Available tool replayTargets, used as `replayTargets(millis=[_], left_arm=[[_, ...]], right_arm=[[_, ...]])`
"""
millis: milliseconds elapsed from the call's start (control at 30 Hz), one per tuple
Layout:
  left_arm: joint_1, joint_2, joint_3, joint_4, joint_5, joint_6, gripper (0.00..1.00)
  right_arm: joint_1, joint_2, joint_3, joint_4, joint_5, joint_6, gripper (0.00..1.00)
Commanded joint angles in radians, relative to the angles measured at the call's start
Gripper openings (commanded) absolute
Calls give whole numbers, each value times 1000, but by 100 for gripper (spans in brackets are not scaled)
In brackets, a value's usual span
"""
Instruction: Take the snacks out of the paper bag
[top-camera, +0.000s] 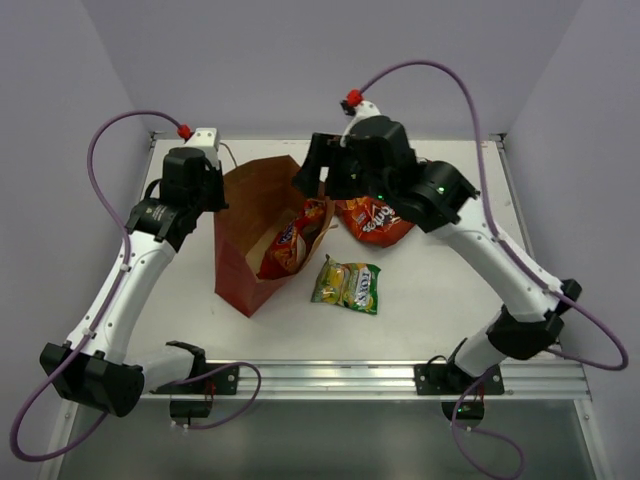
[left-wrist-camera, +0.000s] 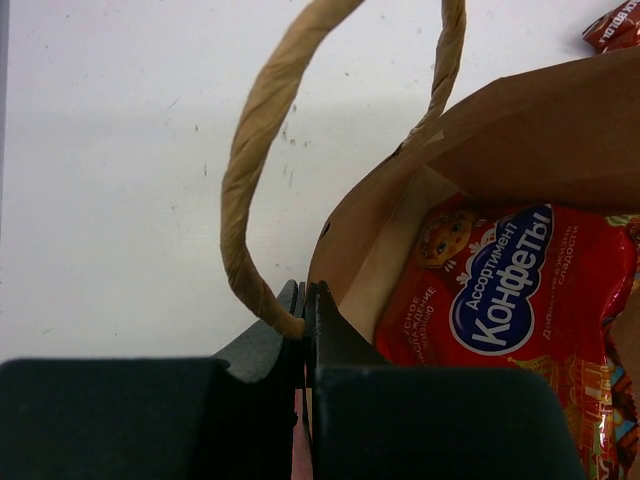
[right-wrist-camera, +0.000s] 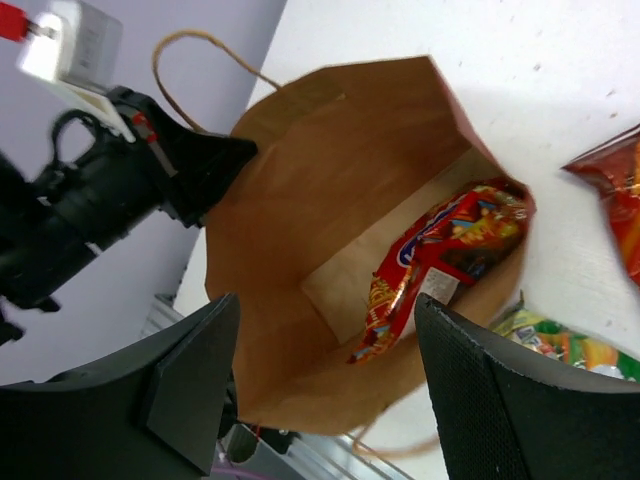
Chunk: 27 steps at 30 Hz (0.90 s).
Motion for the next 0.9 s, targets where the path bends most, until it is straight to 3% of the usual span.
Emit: replayTargets(millis=[0, 233, 500, 733, 867], left_arm=[[9, -34, 16, 48, 10, 21, 0], [8, -53, 9, 44, 7, 17, 0], [8, -68, 1, 37, 5, 13, 0], [8, -71, 6, 34, 21, 2, 0], [8, -68, 7, 37, 30, -1, 0]], right_arm=[[33, 117, 69, -19, -13, -11, 74], [48, 292, 94, -87, 11, 55, 74], [65, 241, -191, -38, 72, 129, 73], [63, 233, -297, 20, 49, 157, 69], [63, 281, -273, 42, 26, 151, 63]])
